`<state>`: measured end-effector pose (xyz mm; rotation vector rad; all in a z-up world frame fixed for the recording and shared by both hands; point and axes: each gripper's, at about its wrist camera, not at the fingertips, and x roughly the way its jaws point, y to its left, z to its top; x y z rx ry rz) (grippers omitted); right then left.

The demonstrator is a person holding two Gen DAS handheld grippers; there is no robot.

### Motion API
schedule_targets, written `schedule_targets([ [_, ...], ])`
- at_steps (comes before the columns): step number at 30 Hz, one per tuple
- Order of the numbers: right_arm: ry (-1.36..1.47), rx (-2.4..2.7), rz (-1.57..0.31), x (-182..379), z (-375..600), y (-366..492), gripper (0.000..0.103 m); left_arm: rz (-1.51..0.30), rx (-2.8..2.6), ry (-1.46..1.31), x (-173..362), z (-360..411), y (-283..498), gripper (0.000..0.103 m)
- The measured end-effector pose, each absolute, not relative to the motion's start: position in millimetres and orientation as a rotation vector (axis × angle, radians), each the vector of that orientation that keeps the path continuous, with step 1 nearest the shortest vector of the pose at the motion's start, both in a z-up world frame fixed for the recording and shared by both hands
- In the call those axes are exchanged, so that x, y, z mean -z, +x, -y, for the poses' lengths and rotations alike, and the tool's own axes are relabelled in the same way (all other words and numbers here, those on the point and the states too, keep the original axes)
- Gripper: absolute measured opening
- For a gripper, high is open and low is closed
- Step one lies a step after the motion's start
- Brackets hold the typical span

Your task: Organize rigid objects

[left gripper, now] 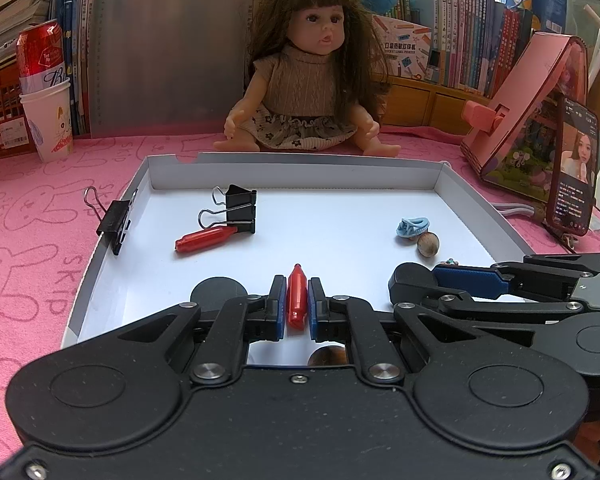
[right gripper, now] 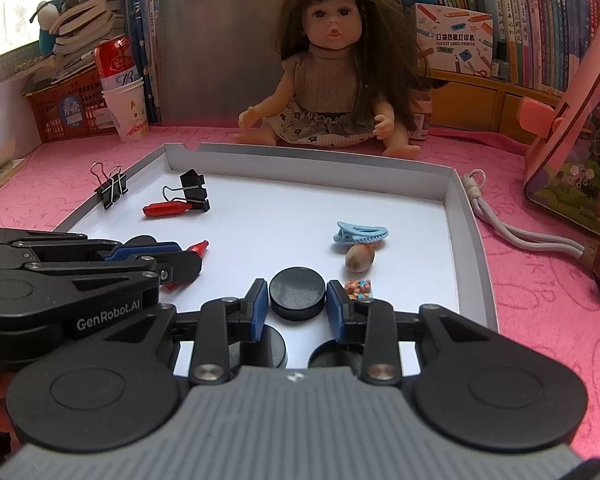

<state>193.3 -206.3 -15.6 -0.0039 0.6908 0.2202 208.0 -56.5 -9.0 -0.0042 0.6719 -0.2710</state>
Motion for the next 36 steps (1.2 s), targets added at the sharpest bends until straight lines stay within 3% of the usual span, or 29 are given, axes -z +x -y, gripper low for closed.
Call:
schedule_targets([
  [4,-0.005,-0.221,-0.691,15,206,193,0.055,-0.676,0.279,-0.003,8,56,207,0.013],
  [11,-0.021,-0.206,-0.67,10,205,187,0.057,-0.682,0.274,-0.014,3,52,205,0.02],
  [19,-0.02,-0.181,-0.635,0,211,178,0.069,-0.657,0.244,-0.018,-6,45,196,0.041],
  [30,-0.018,-0.146,-0.577,-14,216,162,0.084,-0.615,0.226,-0.024,-23,37,177,0.054],
  [36,-0.009,-0.134,-0.554,-19,218,152,0.088,-0.594,0.222,-0.029,-30,33,166,0.061],
])
